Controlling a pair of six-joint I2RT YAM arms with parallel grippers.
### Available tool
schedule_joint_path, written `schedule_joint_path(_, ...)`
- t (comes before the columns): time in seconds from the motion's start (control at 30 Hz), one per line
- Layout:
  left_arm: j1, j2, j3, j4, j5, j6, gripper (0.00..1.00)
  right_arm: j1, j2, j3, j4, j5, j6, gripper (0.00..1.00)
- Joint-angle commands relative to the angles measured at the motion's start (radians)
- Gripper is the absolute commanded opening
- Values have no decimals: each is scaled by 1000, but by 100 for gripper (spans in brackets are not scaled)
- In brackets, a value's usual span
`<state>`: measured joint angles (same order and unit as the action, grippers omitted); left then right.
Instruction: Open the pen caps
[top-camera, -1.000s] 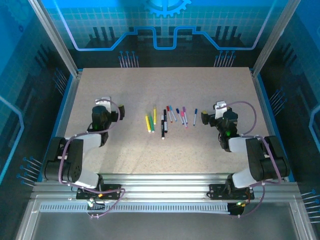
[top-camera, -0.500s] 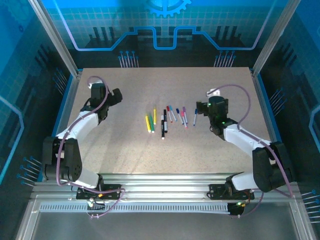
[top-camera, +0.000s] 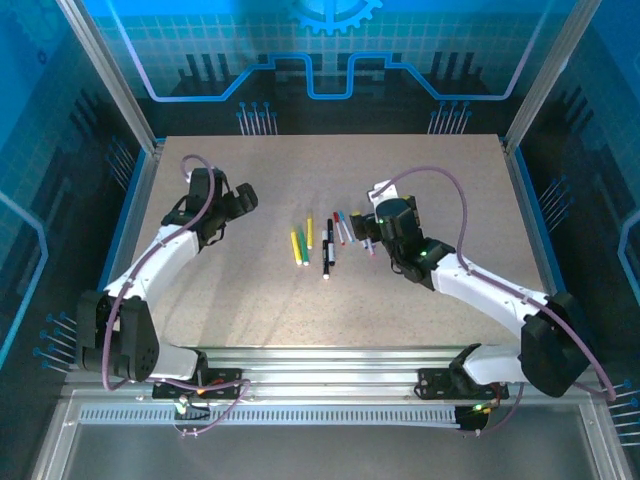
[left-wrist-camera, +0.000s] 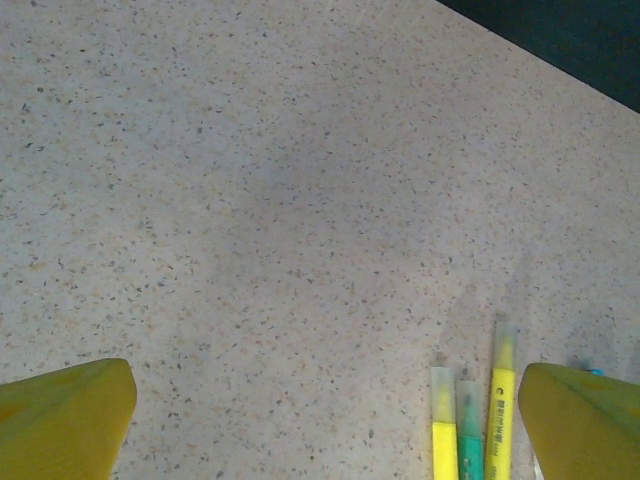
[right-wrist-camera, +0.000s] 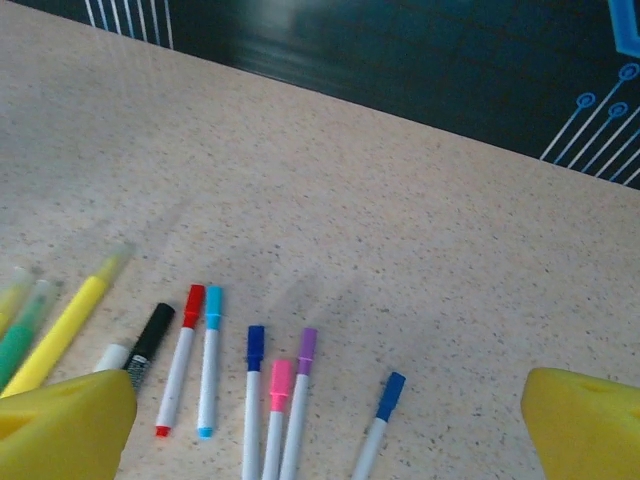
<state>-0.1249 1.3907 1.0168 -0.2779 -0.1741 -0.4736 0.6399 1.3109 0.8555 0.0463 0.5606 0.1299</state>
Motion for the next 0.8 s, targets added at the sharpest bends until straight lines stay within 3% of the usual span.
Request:
schedule_joint_path(0.0,-49,19,67,-97,47,15,99,-5,-8,32,-30,-48,94,100)
schedule_joint_path(0.27,-166,67,97,-136,43,-2,99,-13,166,312,-413,-125,233,100)
schedule_joint_path(0.6,-275,218,212,-196,-48,-6,94,-15,207,335,-463,-230,300,85)
schedule_joint_path(0.77,-286,312,257,-219,-91,-37,84,-22,235,334,-480,-262,317,75)
